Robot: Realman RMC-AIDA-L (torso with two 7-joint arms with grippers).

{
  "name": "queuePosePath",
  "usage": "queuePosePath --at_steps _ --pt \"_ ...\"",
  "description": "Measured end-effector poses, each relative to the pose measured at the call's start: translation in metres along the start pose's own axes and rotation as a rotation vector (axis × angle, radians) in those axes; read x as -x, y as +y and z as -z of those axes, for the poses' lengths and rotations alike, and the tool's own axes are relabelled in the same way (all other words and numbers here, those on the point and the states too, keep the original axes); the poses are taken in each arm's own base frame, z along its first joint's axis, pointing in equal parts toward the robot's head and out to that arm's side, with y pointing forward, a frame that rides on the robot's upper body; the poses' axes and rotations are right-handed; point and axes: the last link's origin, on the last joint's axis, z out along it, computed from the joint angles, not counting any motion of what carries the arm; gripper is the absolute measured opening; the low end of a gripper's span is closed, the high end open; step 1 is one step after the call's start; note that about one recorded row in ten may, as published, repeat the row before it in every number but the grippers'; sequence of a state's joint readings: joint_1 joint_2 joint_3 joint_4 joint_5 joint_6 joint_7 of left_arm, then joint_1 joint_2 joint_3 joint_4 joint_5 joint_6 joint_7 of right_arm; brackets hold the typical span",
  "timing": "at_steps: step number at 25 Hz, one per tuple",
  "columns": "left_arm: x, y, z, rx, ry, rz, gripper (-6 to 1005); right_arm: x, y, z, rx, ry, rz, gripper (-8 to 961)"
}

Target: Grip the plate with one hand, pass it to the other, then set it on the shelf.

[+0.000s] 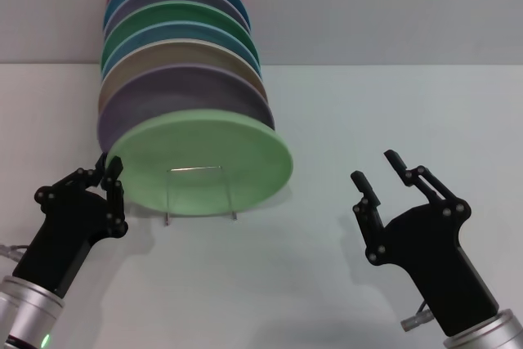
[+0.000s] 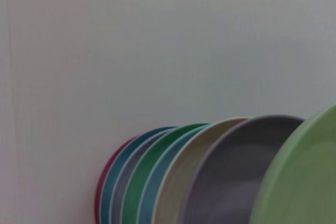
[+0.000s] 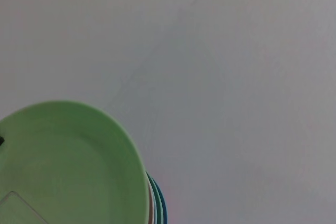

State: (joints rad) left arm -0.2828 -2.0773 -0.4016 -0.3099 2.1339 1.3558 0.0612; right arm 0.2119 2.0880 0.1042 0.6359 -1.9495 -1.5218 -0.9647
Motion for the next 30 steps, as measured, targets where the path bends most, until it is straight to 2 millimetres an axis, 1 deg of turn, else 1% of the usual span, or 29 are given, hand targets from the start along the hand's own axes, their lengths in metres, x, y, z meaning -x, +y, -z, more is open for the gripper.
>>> queuePosePath --at_steps 1,5,9,10,11,12,13,15,16,18,20,21,22,23,25,26,27,28,30 --pt "0.0 0.0 0.0 0.0 -0.001 0.001 31 -0.001 0.0 0.0 0.001 0.0 0.003 380" --pt "0.0 -0.001 0.001 -0.002 0.003 0.003 134 -0.001 -0.001 -0.001 0.003 -0.002 0.008 379" --pt "-0.003 -0.004 0.008 -0.023 0.024 0.005 224 -0.007 -0.006 -0.006 -0.026 0.025 0.0 379" --pt "-0.004 -0.005 0.011 -0.029 0.033 0.005 245 -0.007 -0.006 -0.006 -0.026 0.025 0.0 379" --pt "-0.006 -0.007 0.019 -0.043 0.054 0.004 266 -0.011 -0.01 -0.01 -0.042 0.037 -0.019 379" --pt "-0.006 -0.007 0.019 -0.043 0.054 0.004 287 -0.011 -0.01 -0.01 -0.042 0.037 -0.019 379" --pt "-0.008 -0.007 0.026 -0.049 0.076 0.004 308 -0.016 -0.016 -0.013 -0.064 0.051 -0.041 379" --pt "-0.012 -0.005 0.037 -0.054 0.108 0.009 351 -0.019 -0.019 -0.014 -0.075 0.058 -0.054 379" --pt "-0.015 -0.001 0.046 -0.057 0.133 0.022 372 -0.028 -0.028 -0.016 -0.111 0.08 -0.095 379" --pt "-0.017 0.0 0.05 -0.065 0.144 0.048 428 -0.03 -0.031 -0.017 -0.122 0.084 -0.116 385" --pt "-0.017 -0.001 0.049 -0.071 0.148 0.071 484 -0.038 -0.039 -0.017 -0.148 0.092 -0.185 392" --pt "-0.017 -0.004 0.046 -0.078 0.152 0.108 512 -0.045 -0.047 -0.017 -0.167 0.091 -0.256 395" --pt "-0.017 -0.004 0.046 -0.078 0.152 0.108 540 -0.045 -0.047 -0.017 -0.167 0.091 -0.256 398" --pt "-0.017 -0.009 0.041 -0.097 0.152 0.139 568 -0.05 -0.052 -0.017 -0.177 0.088 -0.313 401" --pt "-0.017 -0.011 0.039 -0.106 0.152 0.148 778 -0.054 -0.056 -0.017 -0.177 0.087 -0.341 408" --pt "-0.018 -0.017 0.036 -0.133 0.156 0.156 785 -0.06 -0.061 -0.017 -0.173 0.084 -0.388 411" --pt "-0.018 -0.017 0.036 -0.133 0.156 0.156 793 -0.06 -0.061 -0.017 -0.173 0.084 -0.388 414" --pt "-0.018 -0.02 0.035 -0.145 0.159 0.156 800 -0.066 -0.067 -0.018 -0.17 0.084 -0.437 417" --pt "-0.019 -0.025 0.033 -0.172 0.166 0.152 815 -0.069 -0.07 -0.019 -0.168 0.086 -0.46 424"
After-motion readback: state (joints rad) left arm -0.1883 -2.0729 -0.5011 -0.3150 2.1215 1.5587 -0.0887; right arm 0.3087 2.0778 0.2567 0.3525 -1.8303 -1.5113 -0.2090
